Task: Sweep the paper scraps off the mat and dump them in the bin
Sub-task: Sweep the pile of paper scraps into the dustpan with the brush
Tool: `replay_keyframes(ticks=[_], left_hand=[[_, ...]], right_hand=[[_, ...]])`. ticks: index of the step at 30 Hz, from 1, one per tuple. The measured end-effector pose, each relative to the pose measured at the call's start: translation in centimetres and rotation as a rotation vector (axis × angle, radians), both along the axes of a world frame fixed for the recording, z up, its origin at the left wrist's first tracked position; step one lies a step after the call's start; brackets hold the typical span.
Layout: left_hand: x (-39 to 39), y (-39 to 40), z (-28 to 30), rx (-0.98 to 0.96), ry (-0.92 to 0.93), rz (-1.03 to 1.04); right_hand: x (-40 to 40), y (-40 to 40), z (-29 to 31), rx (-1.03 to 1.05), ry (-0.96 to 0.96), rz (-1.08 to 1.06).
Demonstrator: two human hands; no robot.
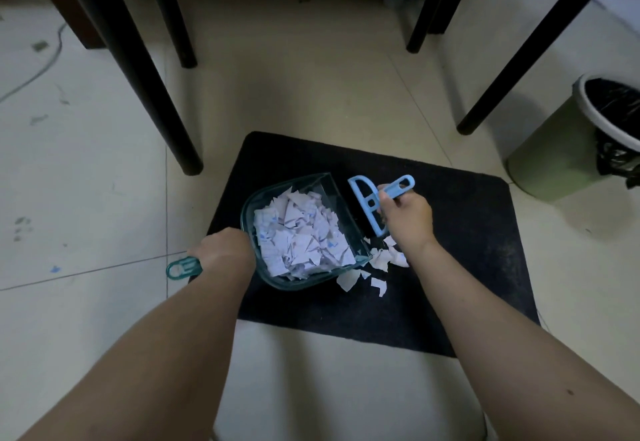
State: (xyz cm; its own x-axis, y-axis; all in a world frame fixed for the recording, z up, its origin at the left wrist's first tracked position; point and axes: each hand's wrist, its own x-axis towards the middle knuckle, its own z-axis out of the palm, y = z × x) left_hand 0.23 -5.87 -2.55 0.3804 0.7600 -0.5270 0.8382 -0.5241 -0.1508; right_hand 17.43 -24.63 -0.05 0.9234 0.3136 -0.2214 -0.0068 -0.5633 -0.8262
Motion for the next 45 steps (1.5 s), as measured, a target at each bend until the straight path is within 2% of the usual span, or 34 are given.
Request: replay_keyframes(ticks=[4,7,15,25,37,45], left_hand=[[-0.8,-0.1,-0.5,0.012,0.024,0.004],[-1.7,-0.1,-1.1,0.007,0.065,0.029],[-4.1,-1.2,-3.5,-0.008,0.121,0.079],[-5.0,-1.0,-5.6,-0.044,0.166,0.014],[-4.4,-0.2,-8.0,0.016,0.212,-0.130],[-3.7,-0.3,-8.0,0.033,0.246,-0.149]], right_hand=[[-0.5,0.2,-0.5,-0.044,0.001,0.002],[-0.9,-0.2,-1.3,-0.050,-0.024,-0.081],[-2.6,-1.5,-4.2,-0.239,0.019,-0.133],[-3.9,-0.5,-6.1,-0.346,-0.006,-0.125],[-4.3,0.2,-9.2,-0.578,-0.080,-0.105],[-5.3,1.5,-10.6,-0.352,0.056,-0.089]])
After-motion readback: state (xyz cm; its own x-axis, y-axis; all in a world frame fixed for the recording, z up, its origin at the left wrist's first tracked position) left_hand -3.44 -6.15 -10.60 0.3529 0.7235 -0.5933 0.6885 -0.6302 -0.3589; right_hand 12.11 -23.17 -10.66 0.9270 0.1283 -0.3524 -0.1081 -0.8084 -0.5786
